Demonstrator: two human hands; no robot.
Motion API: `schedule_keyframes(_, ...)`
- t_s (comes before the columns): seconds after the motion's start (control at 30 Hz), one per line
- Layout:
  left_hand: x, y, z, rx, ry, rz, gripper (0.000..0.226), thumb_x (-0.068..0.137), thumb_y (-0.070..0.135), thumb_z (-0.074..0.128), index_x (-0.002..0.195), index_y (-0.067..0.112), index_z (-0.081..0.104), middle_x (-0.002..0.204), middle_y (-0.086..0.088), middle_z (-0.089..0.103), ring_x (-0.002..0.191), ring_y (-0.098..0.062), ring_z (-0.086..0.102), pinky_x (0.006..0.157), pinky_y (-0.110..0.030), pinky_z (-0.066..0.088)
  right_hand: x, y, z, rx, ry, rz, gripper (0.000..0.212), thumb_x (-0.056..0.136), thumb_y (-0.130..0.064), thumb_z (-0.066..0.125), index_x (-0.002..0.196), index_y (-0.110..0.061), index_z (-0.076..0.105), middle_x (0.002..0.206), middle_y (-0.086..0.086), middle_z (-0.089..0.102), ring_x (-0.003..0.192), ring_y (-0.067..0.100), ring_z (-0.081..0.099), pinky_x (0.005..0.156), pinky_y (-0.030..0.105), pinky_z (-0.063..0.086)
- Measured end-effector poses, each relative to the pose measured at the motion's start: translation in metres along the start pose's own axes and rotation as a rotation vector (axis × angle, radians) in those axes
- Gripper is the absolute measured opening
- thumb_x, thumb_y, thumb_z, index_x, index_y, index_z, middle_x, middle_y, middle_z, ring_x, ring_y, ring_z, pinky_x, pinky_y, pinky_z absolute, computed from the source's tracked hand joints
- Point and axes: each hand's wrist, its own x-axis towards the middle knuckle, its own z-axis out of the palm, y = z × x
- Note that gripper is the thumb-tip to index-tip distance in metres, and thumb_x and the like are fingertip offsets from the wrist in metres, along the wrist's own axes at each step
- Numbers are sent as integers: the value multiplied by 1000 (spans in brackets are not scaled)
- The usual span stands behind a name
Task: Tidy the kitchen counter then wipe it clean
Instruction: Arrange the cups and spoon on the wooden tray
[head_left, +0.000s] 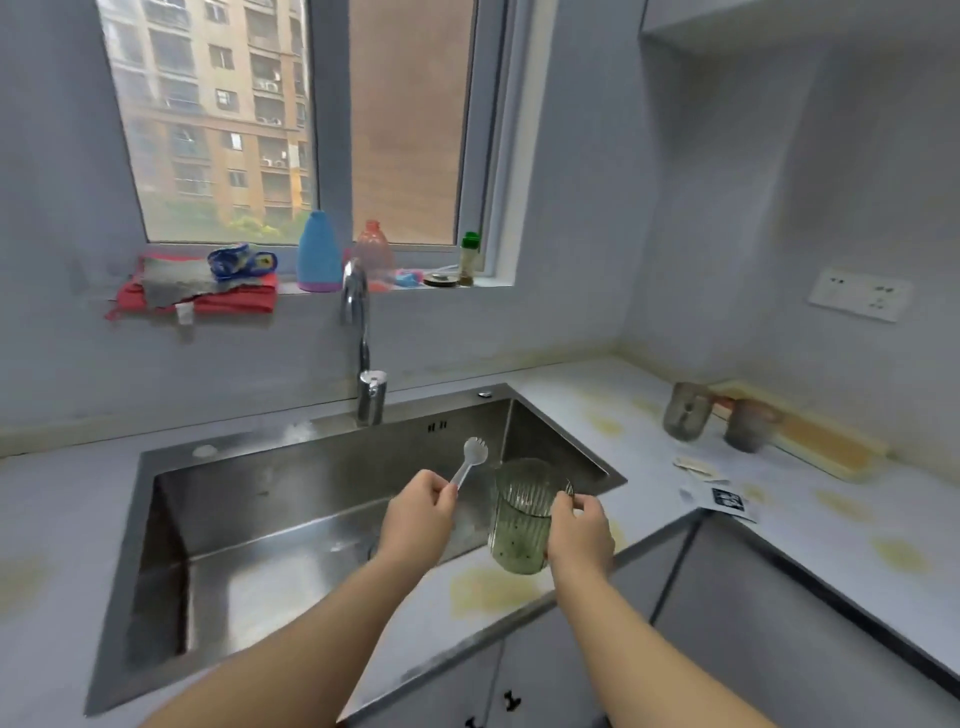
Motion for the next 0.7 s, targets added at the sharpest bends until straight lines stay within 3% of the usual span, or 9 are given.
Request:
schedule_keyframes(0.13,-12,35,78,12,-114,17,16,100,25,40,92,17,52,78,-1,59,67,-10,53,56,-25,39,38,35,-75,17,91,105,25,95,-32,40,109,-14,51,99,12,63,94,31,60,70,29,37)
schedule_keyframes(0.3,-10,79,151,-11,-216,59,15,100,23,38,98,15,51,86,-4,64,74,-11,57,62,-28,40,75,60,-139,92,182,153,18,96,-34,39,92,-18,47,88,10,61,88,31,62,70,31,41)
schedule_keyframes(0.47,10,105,219,-55,-327,71,11,98,28,41,94,21,49,77,3,65,88,-20,64,72,-31,47,113,74,-183,167,282,188,24,96,-32,41,103,-11,51,82,11,59,72,26,55,61,29,38)
schedule_keyframes(0.57,32,118,253,-62,-379,74,11,97,26,42,92,20,50,75,5,66,89,-20,63,79,-33,49,144,74,-202,173,324,208,19,97,-29,39,102,-13,48,65,9,55,54,19,48,51,27,34)
schedule_keyframes(0.7,74,135,305,-80,-477,55,12,96,25,43,95,18,52,74,4,66,79,-15,60,68,-28,45,200,77,-214,182,381,246,22,97,-30,37,107,-13,48,60,9,54,52,20,46,52,27,35)
